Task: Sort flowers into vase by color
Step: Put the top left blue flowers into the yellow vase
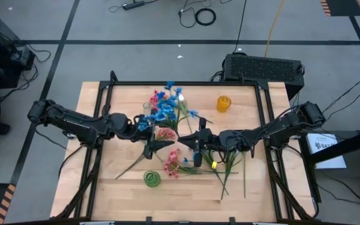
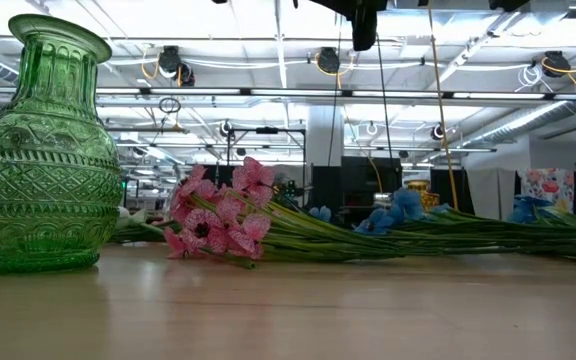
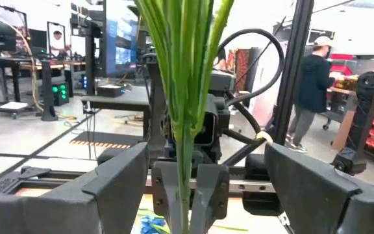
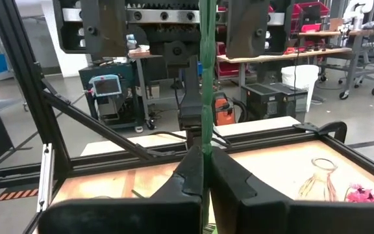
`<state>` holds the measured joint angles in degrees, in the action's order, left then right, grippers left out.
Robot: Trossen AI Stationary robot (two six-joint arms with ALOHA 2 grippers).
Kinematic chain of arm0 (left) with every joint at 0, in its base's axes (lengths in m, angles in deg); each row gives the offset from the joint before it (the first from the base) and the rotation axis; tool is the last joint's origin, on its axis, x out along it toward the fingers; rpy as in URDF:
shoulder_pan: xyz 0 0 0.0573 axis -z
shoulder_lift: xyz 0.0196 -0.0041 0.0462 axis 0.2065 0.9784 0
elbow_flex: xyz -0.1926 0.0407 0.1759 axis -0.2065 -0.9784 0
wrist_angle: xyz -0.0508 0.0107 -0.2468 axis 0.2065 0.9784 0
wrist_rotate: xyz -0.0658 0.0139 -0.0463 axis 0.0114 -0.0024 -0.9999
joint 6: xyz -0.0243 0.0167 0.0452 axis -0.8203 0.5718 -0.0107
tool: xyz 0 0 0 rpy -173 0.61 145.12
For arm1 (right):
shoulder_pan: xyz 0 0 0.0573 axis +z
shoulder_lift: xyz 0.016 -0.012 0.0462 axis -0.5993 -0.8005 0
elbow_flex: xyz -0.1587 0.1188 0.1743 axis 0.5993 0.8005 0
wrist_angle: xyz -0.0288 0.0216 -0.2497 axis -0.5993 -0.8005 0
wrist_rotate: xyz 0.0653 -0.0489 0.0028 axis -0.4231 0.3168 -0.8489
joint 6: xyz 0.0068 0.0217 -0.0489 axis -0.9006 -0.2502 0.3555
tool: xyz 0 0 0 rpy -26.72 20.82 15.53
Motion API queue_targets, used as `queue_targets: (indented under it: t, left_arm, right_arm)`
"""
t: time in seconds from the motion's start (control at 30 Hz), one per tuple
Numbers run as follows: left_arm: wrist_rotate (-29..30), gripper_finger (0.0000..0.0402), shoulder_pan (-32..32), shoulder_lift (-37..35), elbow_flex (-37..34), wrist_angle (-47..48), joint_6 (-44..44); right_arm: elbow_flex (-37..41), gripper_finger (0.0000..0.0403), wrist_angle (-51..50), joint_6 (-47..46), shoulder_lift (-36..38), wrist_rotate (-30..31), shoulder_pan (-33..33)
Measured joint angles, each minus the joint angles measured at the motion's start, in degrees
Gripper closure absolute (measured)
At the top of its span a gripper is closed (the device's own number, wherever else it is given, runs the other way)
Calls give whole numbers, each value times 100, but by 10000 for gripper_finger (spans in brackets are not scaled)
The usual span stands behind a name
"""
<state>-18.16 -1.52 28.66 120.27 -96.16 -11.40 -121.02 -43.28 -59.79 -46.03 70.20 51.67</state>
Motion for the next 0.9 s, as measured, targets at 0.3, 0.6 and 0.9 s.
queue_targets:
  t: [0.3,0.6,0.9]
  left_arm:
    - [20,105,-20,122,2,-455,0]
    - [57,149,-25,157,2,-460,2]
    - [176,226,-87,157,2,-444,14]
  right_arm:
    - [2,403,-141,53,0,-33,-83]
    - [2,403,-247,4,0,-33,-101]
    - [2,402,-249,4,0,-33,-103]
